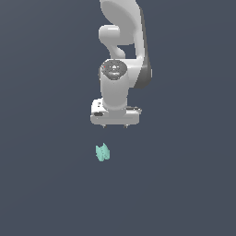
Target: Pick up the object and move it to a goal position.
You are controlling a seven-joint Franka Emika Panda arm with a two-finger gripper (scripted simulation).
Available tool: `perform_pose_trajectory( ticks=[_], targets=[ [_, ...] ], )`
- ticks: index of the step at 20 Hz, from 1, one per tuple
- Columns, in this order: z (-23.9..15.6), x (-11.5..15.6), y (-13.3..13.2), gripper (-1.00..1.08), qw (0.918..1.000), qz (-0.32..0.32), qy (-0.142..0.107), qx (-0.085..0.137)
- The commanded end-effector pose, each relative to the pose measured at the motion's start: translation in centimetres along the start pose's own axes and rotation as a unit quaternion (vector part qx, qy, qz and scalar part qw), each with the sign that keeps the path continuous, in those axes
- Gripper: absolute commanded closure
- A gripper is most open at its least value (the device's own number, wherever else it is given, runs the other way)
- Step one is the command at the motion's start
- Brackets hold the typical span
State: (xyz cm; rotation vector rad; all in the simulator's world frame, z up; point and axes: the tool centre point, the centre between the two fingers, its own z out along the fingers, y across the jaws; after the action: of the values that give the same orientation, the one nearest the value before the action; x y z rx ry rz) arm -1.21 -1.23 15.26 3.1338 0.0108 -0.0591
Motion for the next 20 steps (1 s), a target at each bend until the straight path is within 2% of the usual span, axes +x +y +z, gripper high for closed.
perform_pose_trajectory(
  ticks=[1, 9, 20],
  targets=[
    [0.0, 0.0, 0.0, -0.92, 1.0000, 0.000, 0.000, 0.000],
    [-1.3, 0.0, -0.5, -0.92, 0.9999, -0.008, 0.003, -0.012],
    [-0.9, 0.7, -0.1, -0.92, 0.9997, -0.019, 0.004, -0.012]
  ],
)
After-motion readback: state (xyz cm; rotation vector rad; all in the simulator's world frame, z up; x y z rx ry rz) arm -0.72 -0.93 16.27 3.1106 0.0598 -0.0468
